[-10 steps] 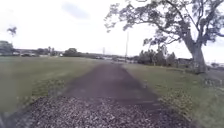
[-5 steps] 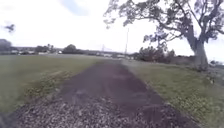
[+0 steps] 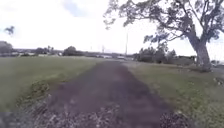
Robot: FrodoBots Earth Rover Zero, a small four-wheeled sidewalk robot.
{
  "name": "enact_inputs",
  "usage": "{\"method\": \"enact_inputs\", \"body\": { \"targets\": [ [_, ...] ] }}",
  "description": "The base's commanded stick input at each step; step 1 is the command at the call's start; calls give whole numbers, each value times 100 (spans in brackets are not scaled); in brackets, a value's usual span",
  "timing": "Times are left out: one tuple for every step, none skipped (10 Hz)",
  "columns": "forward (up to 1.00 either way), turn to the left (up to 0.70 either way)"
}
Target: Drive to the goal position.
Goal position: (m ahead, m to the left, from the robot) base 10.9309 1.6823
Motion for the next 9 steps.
{"method": "enact_inputs", "body": {
  "targets": [
    [50, 0],
    [50, 0],
    [50, 0],
    [50, 0],
    [50, -6],
    [50, -50],
    [50, -50],
    [50, -43],
    [50, 0]
  ]
}}
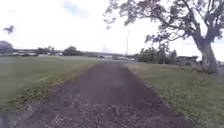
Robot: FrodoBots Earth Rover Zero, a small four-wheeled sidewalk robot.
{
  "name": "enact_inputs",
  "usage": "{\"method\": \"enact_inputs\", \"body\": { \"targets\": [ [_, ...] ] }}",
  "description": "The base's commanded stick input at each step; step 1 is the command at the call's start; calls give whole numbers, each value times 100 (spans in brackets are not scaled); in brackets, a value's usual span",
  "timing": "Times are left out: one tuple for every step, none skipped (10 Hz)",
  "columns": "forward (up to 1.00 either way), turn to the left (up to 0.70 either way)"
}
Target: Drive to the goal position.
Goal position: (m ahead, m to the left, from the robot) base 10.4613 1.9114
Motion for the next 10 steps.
{"method": "enact_inputs", "body": {
  "targets": [
    [50, 0],
    [50, 0],
    [50, 0],
    [50, 0],
    [50, 0],
    [50, 0],
    [50, 0],
    [50, 0],
    [50, 0],
    [50, 0]
  ]
}}
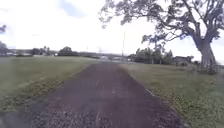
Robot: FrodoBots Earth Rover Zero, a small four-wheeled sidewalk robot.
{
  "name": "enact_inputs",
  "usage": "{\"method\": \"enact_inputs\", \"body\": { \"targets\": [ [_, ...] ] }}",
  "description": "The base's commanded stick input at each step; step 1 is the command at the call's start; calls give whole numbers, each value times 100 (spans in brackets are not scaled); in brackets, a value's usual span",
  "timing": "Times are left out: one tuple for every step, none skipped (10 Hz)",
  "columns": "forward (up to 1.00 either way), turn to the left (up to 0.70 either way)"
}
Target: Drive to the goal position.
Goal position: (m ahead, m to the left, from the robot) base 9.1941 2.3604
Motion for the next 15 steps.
{"method": "enact_inputs", "body": {
  "targets": [
    [50, 0],
    [50, 0],
    [50, 0],
    [50, 0],
    [50, 0],
    [50, 0],
    [50, 0],
    [50, 0],
    [50, 0],
    [50, 0],
    [50, 0],
    [50, 0],
    [50, 0],
    [50, 0],
    [50, 0]
  ]
}}
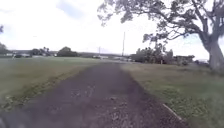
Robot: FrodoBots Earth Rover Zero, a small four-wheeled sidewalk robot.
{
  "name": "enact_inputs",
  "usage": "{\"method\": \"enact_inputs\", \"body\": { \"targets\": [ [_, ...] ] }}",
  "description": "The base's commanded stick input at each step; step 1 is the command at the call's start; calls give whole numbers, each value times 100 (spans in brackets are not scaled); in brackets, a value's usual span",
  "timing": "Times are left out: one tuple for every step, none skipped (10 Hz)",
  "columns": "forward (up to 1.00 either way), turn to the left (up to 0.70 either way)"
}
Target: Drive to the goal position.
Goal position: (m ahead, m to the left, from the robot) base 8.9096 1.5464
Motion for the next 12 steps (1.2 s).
{"method": "enact_inputs", "body": {
  "targets": [
    [50, 0],
    [50, 0],
    [50, 0],
    [50, 0],
    [50, 0],
    [50, 0],
    [50, 0],
    [50, 0],
    [50, 0],
    [50, 0],
    [50, 0],
    [50, 0]
  ]
}}
